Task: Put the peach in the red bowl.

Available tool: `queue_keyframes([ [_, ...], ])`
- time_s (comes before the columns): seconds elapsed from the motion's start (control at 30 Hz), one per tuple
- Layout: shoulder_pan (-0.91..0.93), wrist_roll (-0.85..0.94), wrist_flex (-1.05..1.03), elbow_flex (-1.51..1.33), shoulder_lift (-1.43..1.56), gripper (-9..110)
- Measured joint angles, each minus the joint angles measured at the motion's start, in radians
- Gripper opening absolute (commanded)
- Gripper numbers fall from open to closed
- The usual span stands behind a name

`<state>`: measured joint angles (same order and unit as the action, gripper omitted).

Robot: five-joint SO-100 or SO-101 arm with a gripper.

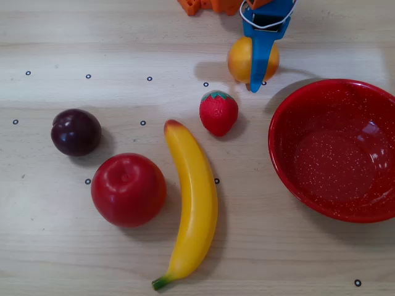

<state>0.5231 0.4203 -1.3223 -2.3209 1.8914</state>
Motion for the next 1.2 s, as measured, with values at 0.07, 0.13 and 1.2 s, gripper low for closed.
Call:
queue_keyframes([
  [0.07,0.0,-0.002,0.014,0.0,0.0,57],
  [0.13,0.0,-0.002,0.02,0.0,-0.005,57],
  [1.2,0.0,-0.058,0.14,0.0,-0.104,55],
])
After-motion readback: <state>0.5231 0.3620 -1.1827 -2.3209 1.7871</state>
